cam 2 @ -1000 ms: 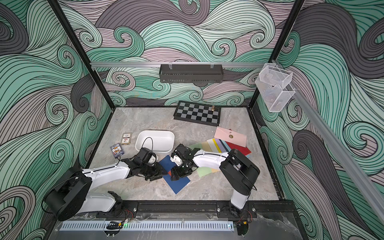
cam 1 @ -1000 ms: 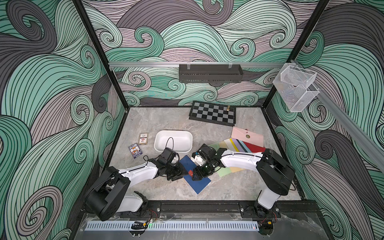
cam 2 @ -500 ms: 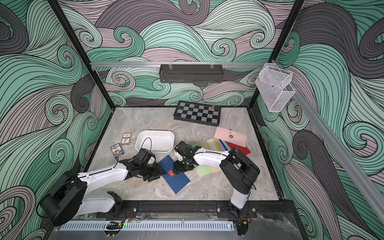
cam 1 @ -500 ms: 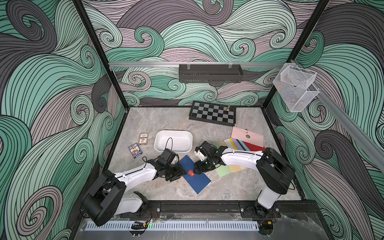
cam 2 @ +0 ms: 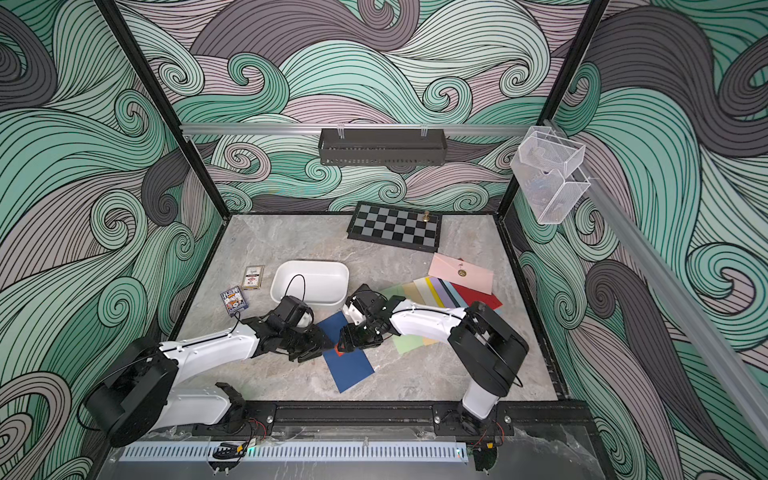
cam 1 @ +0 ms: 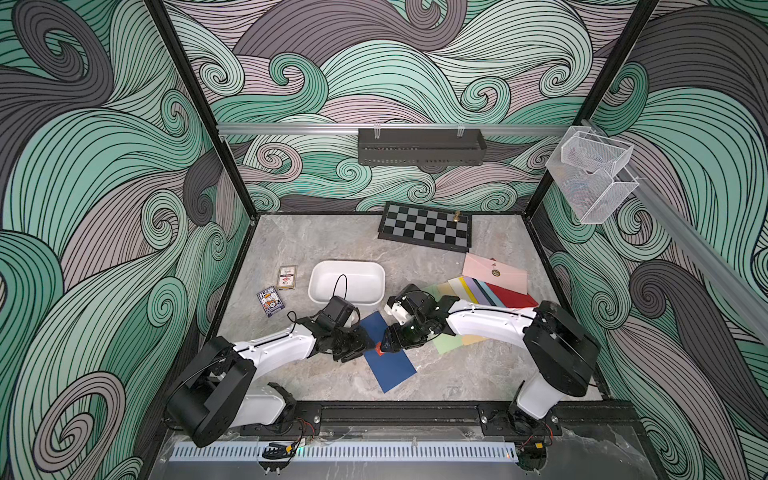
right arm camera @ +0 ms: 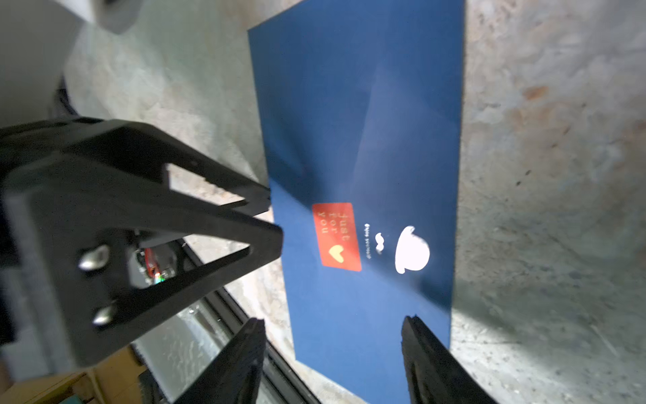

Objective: Put the sealed envelopes into the storage box
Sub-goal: Pick up the envelope from the center of the board.

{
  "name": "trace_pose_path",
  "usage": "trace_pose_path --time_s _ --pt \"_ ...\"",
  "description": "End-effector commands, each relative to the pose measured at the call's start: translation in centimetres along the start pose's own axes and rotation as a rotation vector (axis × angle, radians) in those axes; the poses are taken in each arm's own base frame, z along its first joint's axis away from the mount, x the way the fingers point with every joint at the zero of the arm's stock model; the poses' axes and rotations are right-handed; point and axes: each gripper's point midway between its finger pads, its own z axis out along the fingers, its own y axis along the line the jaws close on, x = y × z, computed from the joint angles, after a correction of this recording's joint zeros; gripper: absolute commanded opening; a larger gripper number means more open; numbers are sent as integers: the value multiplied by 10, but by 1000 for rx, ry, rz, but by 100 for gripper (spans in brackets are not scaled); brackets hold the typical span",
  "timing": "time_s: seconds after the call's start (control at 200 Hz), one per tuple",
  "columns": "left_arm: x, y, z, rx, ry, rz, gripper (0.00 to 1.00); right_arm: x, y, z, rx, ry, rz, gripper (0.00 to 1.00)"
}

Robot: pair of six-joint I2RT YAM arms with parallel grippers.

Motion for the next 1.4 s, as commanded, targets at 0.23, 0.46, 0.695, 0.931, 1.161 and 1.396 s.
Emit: trace_pose_path --time_s 0.23,0.46,0.695,0.931,1.161,1.396 --pt "21 49 6 -176 50 -60 52 -8 -43 -1 196 -25 46 64" --pt "23 49 9 -182 59 -57 52 11 -56 18 273 25 51 64" --pt "21 50 11 -185 60 -58 52 25 -34 29 179 65 72 64" --pt "22 50 12 -186 64 -57 52 8 3 19 8 -4 76 64" --pt "22 50 12 -183 62 -58 52 3 26 12 -172 -28 133 64" --pt "23 50 10 -179 57 -62 52 -12 -21 -1 65 -102 71 64"
